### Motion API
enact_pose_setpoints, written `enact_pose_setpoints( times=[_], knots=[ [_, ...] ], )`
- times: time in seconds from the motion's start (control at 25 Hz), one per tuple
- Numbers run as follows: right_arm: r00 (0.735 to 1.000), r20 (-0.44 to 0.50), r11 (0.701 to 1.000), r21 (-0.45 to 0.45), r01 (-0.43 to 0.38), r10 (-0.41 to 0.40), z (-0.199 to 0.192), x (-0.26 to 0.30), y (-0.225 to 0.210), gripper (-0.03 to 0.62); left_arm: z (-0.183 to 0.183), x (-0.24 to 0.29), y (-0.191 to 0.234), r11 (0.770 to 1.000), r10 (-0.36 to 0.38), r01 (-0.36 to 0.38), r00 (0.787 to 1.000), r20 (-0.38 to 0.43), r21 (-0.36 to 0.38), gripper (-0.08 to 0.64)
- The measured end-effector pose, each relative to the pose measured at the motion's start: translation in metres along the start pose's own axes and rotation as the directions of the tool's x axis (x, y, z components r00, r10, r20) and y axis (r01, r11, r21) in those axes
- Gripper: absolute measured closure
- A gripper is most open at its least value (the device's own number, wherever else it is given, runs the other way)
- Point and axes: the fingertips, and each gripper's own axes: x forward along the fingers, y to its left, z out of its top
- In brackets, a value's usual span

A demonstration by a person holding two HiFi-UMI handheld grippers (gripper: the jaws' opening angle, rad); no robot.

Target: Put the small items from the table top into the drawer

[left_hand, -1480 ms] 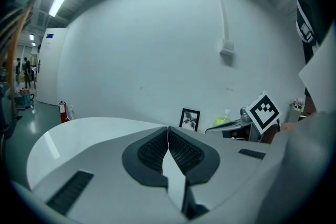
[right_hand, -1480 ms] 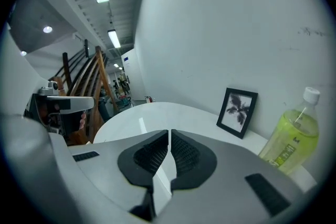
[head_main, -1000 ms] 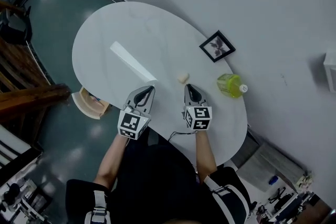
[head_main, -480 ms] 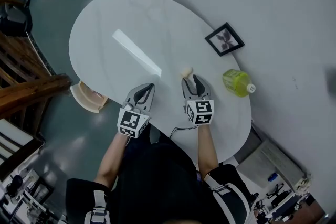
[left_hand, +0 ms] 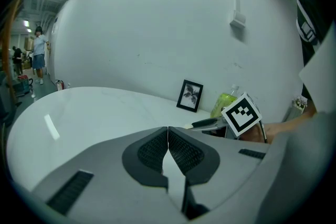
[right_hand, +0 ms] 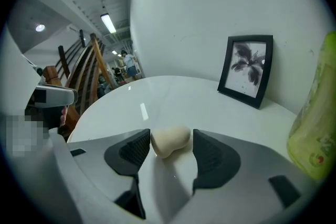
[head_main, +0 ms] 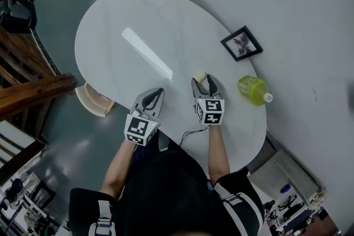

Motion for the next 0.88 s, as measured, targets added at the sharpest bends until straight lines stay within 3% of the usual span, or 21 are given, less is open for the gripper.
enact_pose_setpoints(
  times=[0.4,0.88],
  knots=[
    [1.000,-0.008,1.000,-0.008,-0.013,0.013,0.001,0.002,0.001,0.357,0.004,-0.004,0.007,1.000,0.023,-0.023,1.000,0.010,-0.018,0.540],
    [0.994,0.079,0.994,-0.086,-0.073,0.079,0.049,-0.031,0.050,0.359,0.019,-0.044,0.022,0.997,0.070,-0.069,0.994,0.085,-0.021,0.540]
  ],
)
